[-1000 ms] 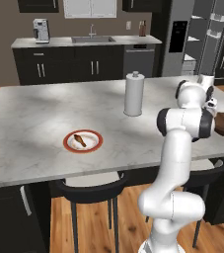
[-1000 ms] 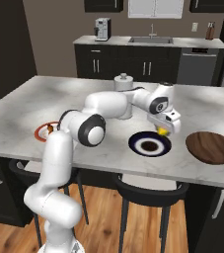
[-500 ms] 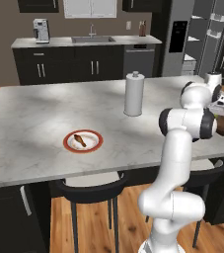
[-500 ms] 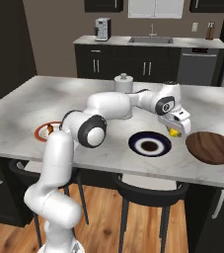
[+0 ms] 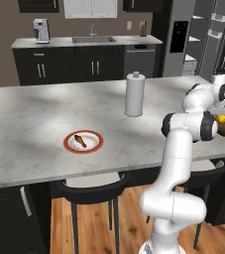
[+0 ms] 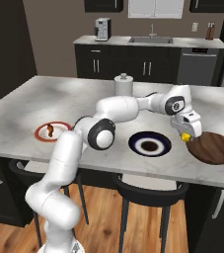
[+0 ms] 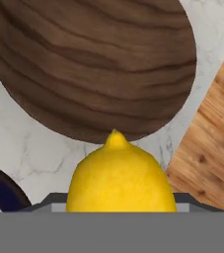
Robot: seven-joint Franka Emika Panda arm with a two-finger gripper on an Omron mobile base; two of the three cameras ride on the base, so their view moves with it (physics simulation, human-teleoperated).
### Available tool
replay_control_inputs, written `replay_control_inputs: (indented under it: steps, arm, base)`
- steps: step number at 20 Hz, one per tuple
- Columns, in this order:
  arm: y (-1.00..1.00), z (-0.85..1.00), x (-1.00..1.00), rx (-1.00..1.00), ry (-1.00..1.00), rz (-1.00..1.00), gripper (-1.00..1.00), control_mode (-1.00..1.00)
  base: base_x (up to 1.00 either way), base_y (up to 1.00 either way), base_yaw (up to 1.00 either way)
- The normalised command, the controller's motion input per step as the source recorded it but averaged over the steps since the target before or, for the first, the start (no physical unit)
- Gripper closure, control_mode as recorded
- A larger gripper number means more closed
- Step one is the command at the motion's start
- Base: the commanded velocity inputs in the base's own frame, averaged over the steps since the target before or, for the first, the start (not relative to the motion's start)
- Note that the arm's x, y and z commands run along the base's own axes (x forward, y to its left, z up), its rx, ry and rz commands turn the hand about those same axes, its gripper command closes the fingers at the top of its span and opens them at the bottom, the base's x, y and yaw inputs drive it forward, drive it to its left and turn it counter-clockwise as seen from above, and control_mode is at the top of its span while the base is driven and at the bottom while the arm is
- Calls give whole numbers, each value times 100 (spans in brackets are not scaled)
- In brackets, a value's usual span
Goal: Pick the chicken drumstick and lemon from their plates and place them in the bowl. Then put the bowl in the fridge.
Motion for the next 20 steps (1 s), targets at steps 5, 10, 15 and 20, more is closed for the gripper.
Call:
replay_control_inputs:
  steps: [5,10,15,20]
  arm:
    - [-39,-1,1,0,12,-8,100,-100]
    - [-27,0,1,1,11,-7,100,-100]
    - [-5,-2,0,10,12,-7,100,-100]
    - [0,-9,3,11,4,-5,100,-100]
  base:
    - [0,0,0]
    - [0,0,0]
    - [0,0,0]
    - [0,0,0]
